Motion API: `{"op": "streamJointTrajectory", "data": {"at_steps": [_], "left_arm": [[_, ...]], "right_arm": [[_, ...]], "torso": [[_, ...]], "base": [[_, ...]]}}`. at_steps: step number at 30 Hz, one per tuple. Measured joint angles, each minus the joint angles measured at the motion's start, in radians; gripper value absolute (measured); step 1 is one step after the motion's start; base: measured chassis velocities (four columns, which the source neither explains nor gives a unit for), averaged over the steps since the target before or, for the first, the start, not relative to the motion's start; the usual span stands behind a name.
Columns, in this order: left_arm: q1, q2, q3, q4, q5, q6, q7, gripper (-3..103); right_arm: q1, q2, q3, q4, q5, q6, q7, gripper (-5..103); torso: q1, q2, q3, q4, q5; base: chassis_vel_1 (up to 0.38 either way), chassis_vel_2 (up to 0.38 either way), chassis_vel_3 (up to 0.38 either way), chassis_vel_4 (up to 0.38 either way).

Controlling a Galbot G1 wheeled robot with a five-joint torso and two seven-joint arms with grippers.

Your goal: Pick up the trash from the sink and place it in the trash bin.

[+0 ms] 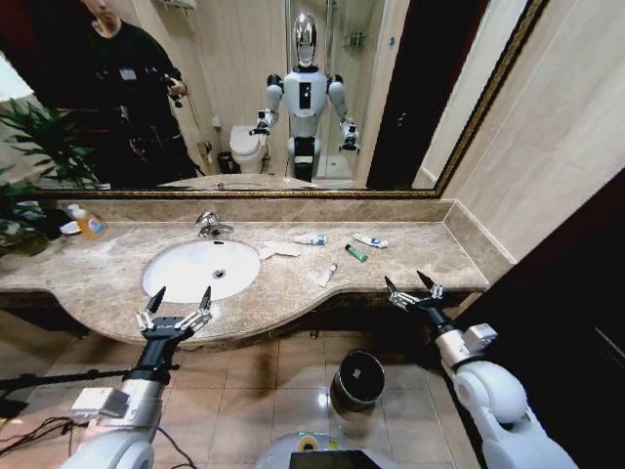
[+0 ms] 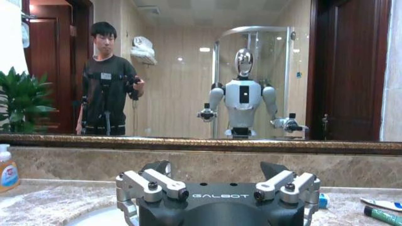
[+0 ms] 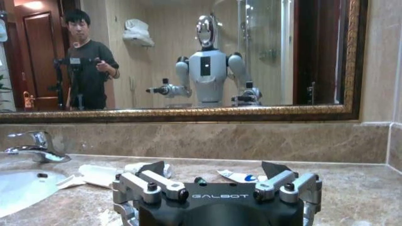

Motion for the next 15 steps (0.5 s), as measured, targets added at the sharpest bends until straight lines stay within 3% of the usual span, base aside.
{"op": "streamJointTrajectory", "data": {"at_steps": [15], "left_arm": [[0.000,0.000,0.000,0.000,0.000,0.000,0.000,100]], "right_arm": [[0.025,-0.004,-0.013,-0.029,0.001,-0.005,0.000,100]], "torso": [[0.000,0.000,0.000,0.0000,0.0000]], "base": [[0.000,0.000,0.000,0.000]]}}
